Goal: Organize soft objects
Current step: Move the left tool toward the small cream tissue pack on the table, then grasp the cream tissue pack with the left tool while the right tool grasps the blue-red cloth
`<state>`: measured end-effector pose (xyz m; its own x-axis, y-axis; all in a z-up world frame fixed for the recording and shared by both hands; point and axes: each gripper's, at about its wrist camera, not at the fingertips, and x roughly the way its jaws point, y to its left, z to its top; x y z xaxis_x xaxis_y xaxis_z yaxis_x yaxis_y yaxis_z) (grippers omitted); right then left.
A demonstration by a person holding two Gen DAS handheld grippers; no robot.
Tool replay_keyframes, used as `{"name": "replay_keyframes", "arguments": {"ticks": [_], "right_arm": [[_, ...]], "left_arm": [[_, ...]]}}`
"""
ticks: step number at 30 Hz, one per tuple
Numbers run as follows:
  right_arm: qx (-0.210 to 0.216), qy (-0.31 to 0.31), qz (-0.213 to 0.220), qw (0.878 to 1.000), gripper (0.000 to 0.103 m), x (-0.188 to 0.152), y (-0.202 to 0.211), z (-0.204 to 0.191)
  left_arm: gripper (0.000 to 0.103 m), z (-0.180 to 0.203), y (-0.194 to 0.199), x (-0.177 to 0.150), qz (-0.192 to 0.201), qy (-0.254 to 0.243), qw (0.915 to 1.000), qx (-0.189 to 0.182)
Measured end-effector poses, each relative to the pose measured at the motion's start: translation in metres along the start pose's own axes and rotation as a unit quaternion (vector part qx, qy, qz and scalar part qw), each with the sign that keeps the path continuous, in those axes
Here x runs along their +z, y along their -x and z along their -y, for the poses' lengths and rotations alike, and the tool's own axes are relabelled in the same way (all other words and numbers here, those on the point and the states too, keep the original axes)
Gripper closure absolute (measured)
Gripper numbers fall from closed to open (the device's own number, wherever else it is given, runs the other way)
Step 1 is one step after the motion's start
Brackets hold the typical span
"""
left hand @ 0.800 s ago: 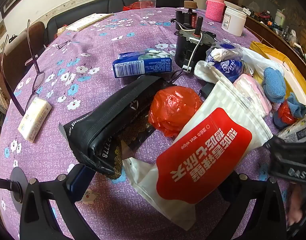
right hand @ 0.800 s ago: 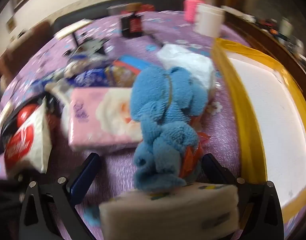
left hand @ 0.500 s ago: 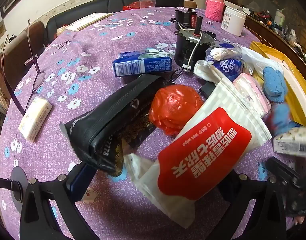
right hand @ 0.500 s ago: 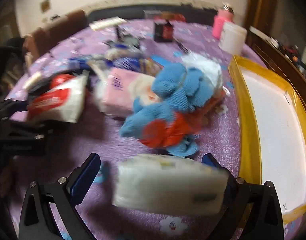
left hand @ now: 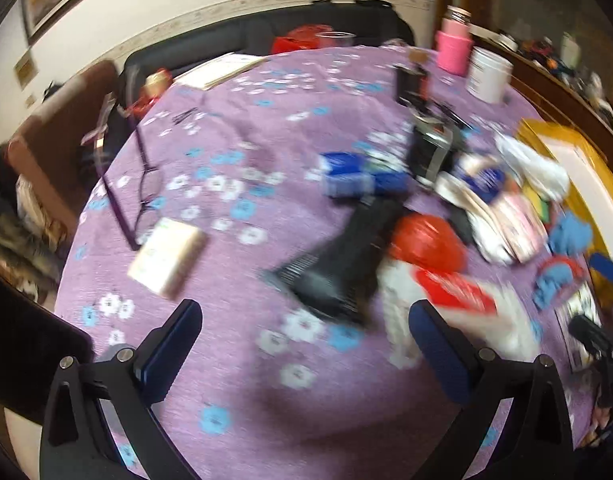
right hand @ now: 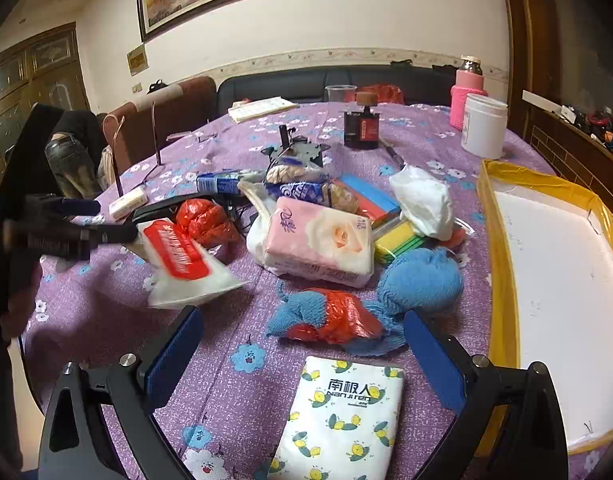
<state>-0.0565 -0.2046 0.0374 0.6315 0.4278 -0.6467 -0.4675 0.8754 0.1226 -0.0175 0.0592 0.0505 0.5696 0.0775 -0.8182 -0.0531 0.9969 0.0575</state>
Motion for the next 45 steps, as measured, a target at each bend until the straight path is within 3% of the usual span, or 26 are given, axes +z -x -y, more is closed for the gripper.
{"name": "replay_keyframes", "arguments": {"ticks": [8,17,23,26,31,33,37,43,45], "right_arm": [[0.004,-0.013,0.023,1.000,0.001,-0.001,0.007,0.006],[0.006,-0.012,0.027,1.000,0.001,-0.001,0.010,0.006],[0.008,-0.012,0.025,1.000,0.001,-0.001,0.009,0.005],[0.007,-0.014,0.026,1.000,0.001,-0.001,0.008,0.005],[0.008,-0.020,0.025,0.999,0.001,0.001,0.007,0.007],[0.008,-0.022,0.026,0.999,0.001,0.001,0.007,0.009],[0.008,-0.025,0.027,0.999,0.001,0.000,0.007,0.010],[0.008,-0.029,0.032,0.999,0.001,0.000,0.009,0.011],[0.007,-0.027,0.032,0.999,0.001,0.000,0.009,0.011]], "left_arm": [[0.000,-0.054,-0.029,0.023,-0.036,0.110,0.9903,0.077],[0.000,-0.060,-0.055,0.041,-0.042,0.116,0.9775,0.171],[0.000,-0.087,-0.086,0.044,-0.090,0.159,0.9748,0.129],[0.000,-0.084,-0.076,0.038,-0.090,0.162,0.9766,0.109],[0.000,-0.047,-0.045,0.024,-0.082,0.125,0.9887,-0.019],[0.000,-0.032,-0.030,0.019,-0.067,0.101,0.9917,-0.042],[0.000,-0.031,-0.023,0.018,-0.056,0.098,0.9934,-0.018],[0.000,-0.048,-0.046,0.022,-0.070,0.120,0.9896,0.039],[0.008,-0.052,-0.053,0.022,-0.069,0.118,0.9888,0.060]]}}
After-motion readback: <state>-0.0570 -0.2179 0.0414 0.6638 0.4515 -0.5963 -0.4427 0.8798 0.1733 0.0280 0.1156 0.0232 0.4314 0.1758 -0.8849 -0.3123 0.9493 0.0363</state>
